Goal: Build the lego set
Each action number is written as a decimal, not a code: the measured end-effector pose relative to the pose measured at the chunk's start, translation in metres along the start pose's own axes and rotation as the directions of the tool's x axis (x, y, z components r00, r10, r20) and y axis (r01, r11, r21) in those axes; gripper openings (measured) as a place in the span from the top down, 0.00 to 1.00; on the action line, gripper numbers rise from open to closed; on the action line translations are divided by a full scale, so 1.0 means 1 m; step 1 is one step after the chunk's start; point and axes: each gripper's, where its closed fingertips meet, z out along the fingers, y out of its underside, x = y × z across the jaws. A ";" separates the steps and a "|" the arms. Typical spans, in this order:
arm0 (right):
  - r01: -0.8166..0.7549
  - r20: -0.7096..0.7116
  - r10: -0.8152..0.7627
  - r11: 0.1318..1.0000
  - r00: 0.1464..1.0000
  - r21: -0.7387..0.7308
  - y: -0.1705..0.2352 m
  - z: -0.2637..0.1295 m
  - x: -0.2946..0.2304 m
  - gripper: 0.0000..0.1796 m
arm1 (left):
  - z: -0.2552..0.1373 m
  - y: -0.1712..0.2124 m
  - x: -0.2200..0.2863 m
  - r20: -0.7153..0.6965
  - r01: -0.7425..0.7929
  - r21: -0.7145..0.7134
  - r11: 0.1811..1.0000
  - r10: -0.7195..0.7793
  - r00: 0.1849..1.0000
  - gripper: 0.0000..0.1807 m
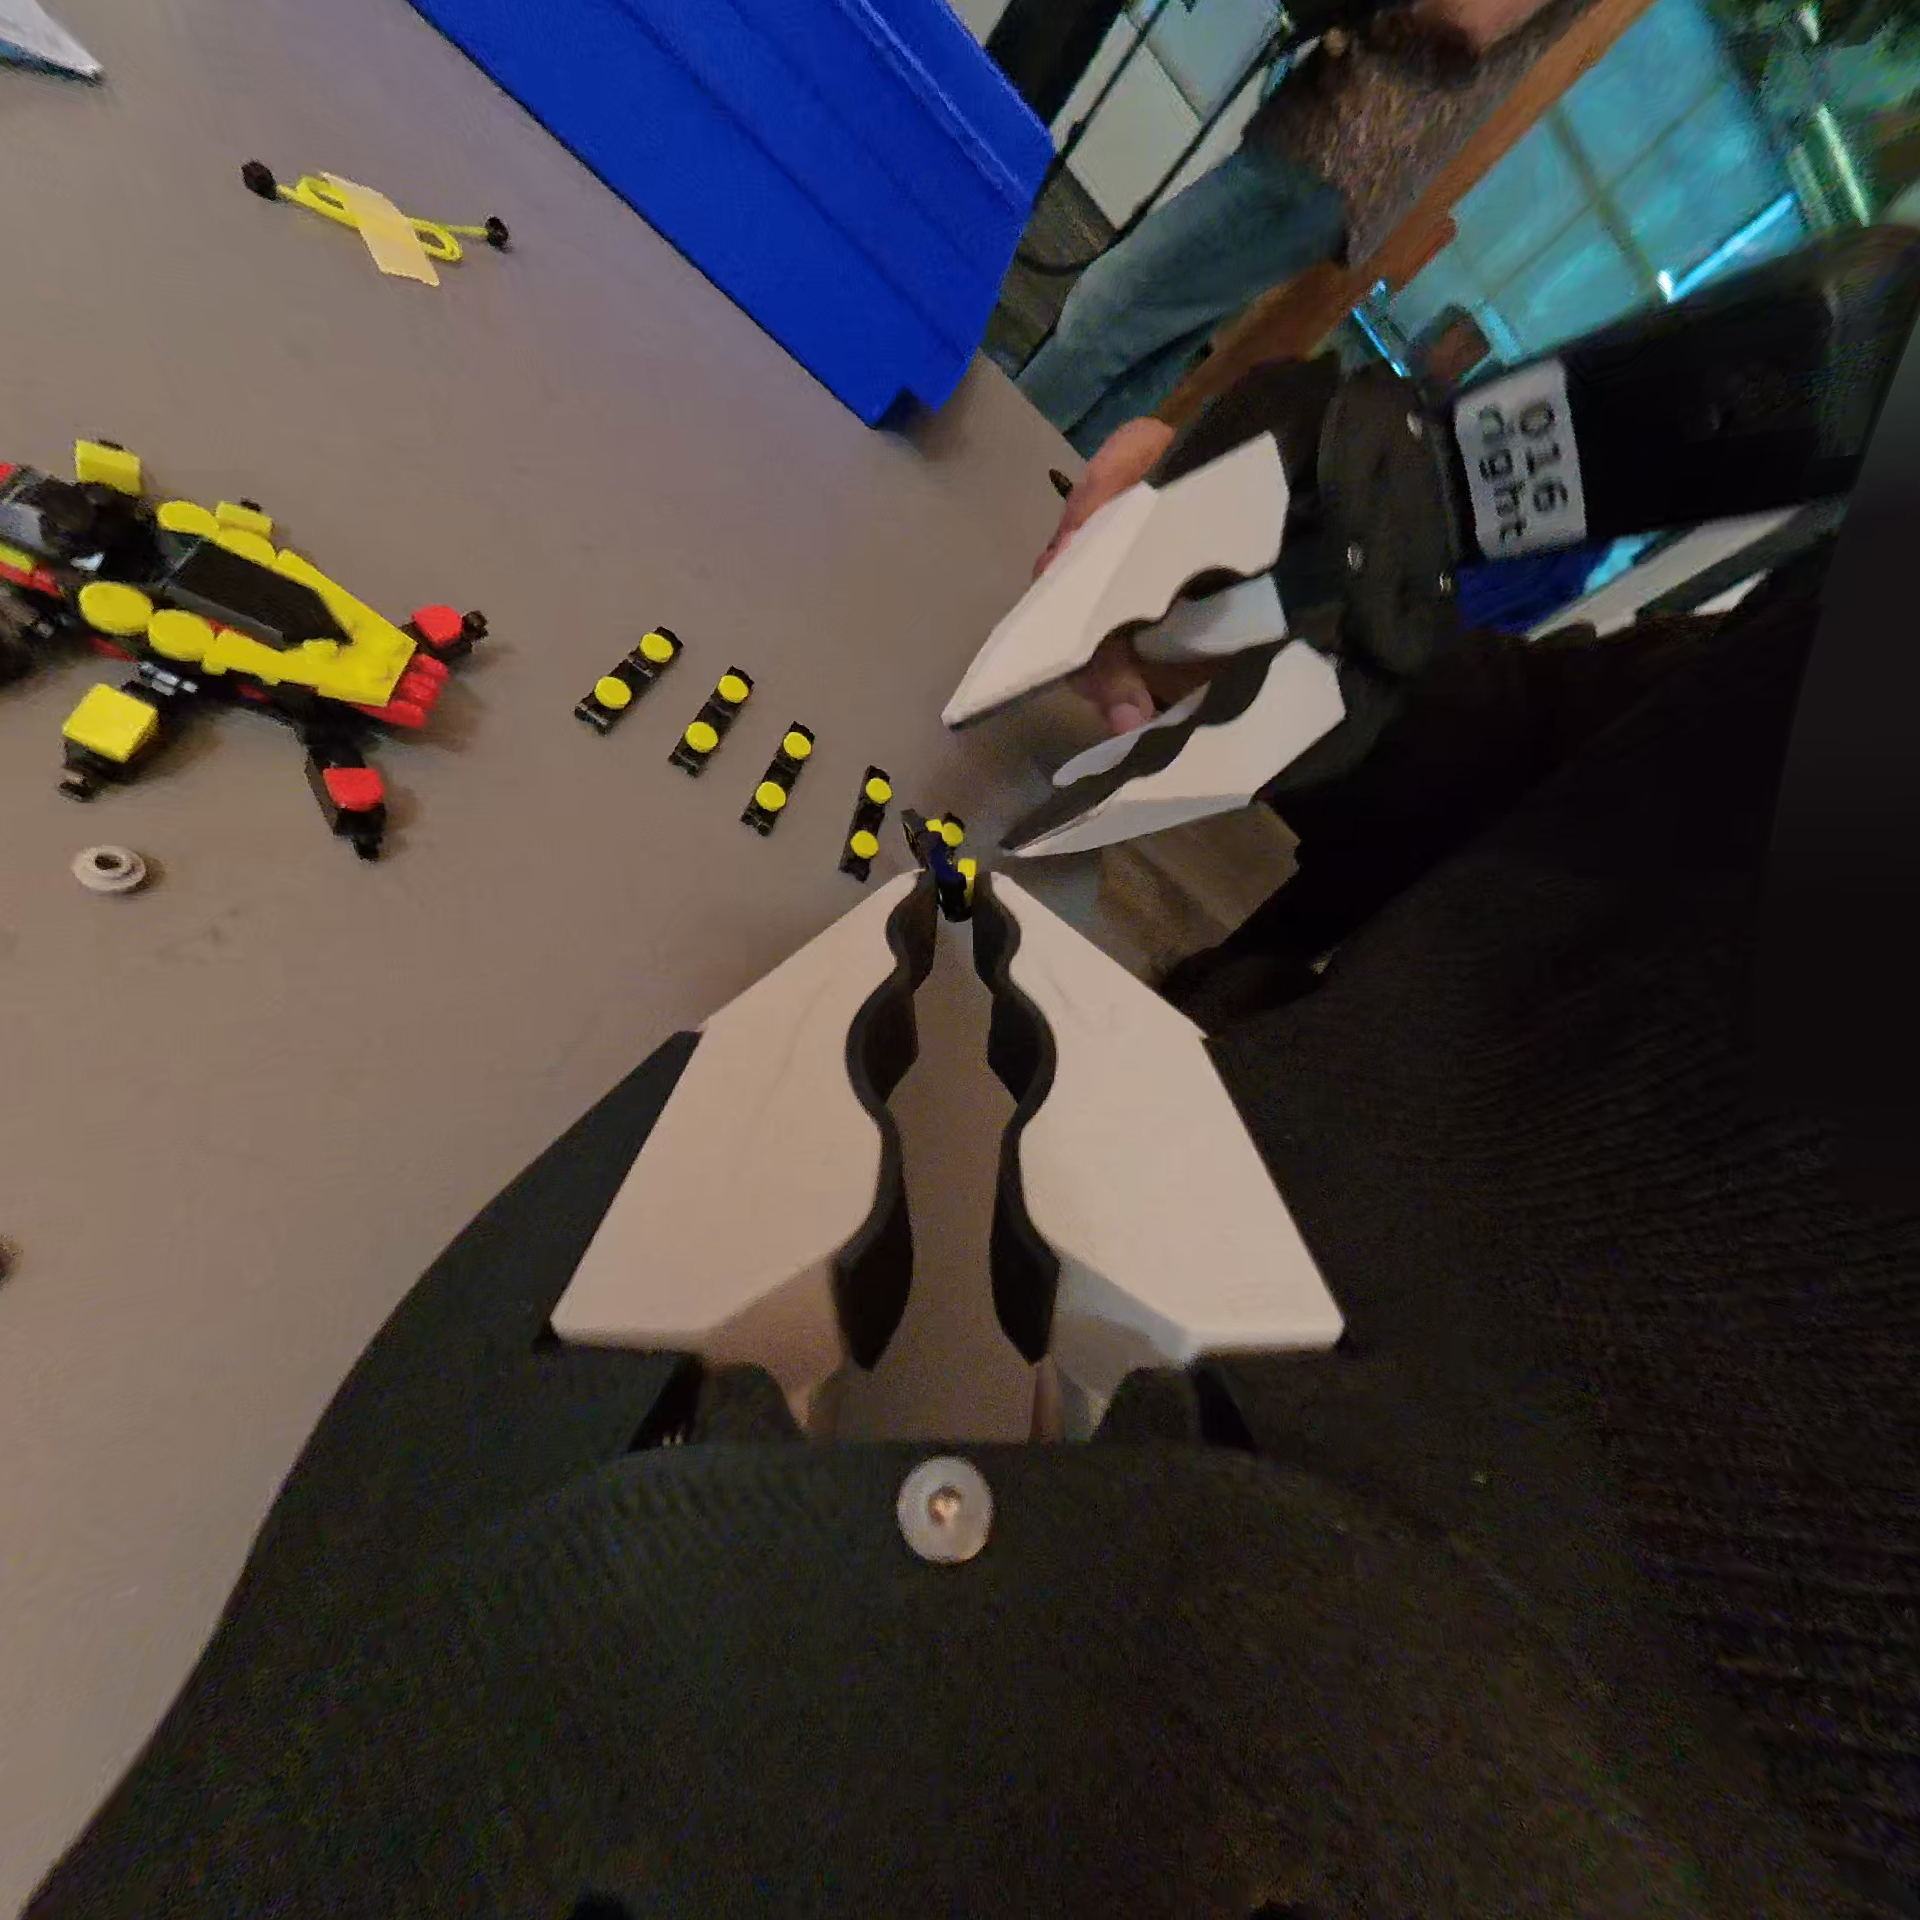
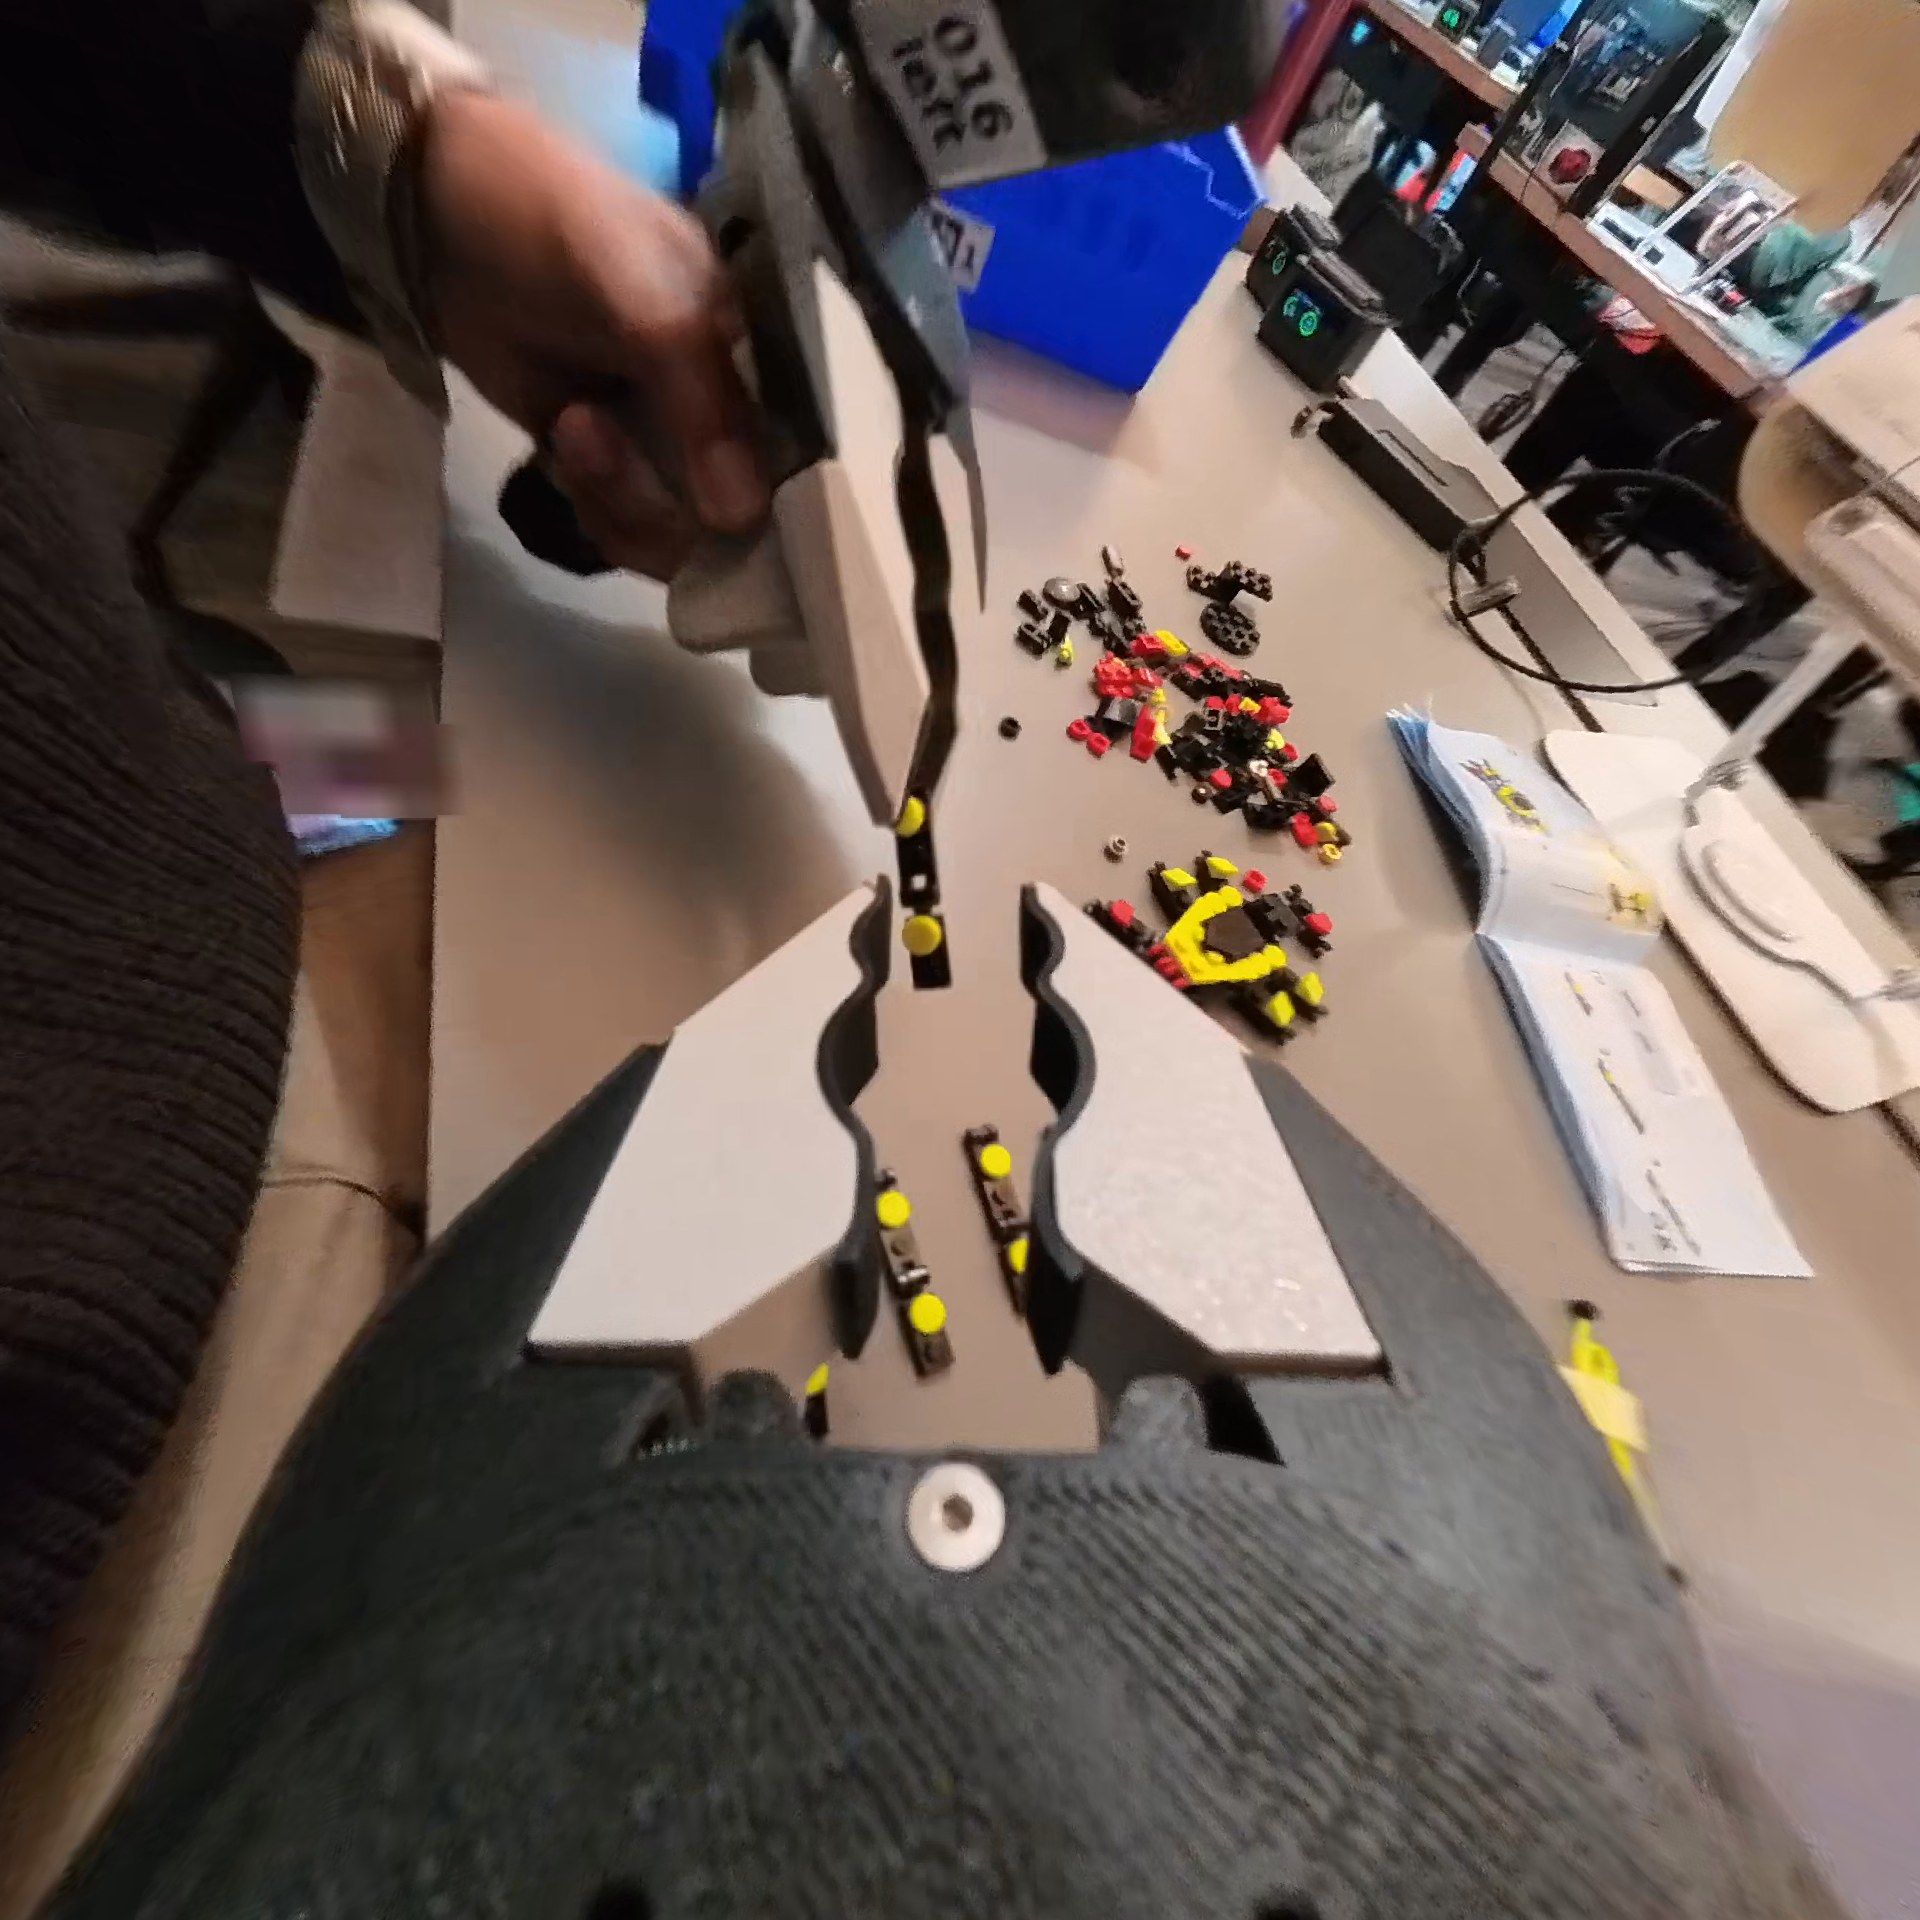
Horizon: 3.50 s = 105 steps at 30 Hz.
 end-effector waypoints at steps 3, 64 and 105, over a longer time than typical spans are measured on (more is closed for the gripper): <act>-0.174 0.120 0.165 0.983 0.979 0.064 -0.009 -0.003 -0.006 0.87 | 0.003 0.002 0.010 -0.024 -0.097 -0.017 0.995 0.096 0.995 0.98; -0.346 0.412 0.332 0.937 0.849 -0.042 -0.001 -0.008 -0.040 0.98 | 0.010 0.024 0.028 -0.052 -0.329 -0.130 0.935 0.325 0.944 0.99; -0.382 0.460 0.378 0.920 0.803 -0.088 0.002 -0.008 -0.048 0.96 | 0.016 0.030 0.033 -0.070 -0.353 -0.158 0.922 0.346 0.936 0.98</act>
